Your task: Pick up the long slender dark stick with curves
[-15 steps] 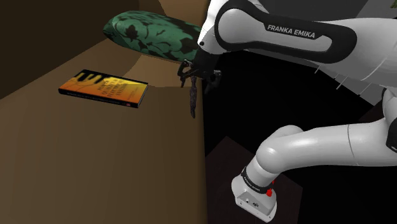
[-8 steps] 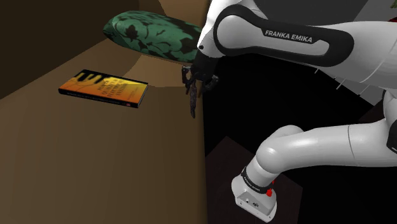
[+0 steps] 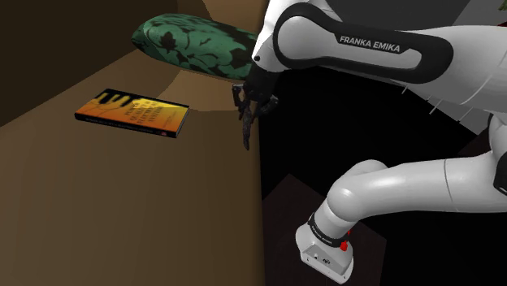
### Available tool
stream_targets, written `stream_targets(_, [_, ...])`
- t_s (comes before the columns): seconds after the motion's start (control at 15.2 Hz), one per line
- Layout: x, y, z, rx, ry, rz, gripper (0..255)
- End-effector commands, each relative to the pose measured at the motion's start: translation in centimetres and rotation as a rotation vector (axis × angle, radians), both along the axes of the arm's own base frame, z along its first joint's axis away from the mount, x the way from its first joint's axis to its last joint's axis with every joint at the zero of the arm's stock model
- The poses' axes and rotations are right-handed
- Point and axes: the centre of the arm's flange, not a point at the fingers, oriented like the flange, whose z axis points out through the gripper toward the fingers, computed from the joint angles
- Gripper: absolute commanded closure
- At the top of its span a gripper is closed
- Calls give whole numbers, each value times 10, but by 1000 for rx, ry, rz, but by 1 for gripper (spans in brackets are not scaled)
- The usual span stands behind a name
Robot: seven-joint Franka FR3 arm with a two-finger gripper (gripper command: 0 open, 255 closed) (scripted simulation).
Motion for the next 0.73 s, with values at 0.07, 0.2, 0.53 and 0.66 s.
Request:
stream_targets(0.07, [0,1,13,1,3,1,255])
stream_targets(0.2, [0,1,24,1,3,1,255])
stream_targets(0.53, [0,1,50,1,3,1,255])
stream_targets(0.66, [0,1,61,1,3,1,255])
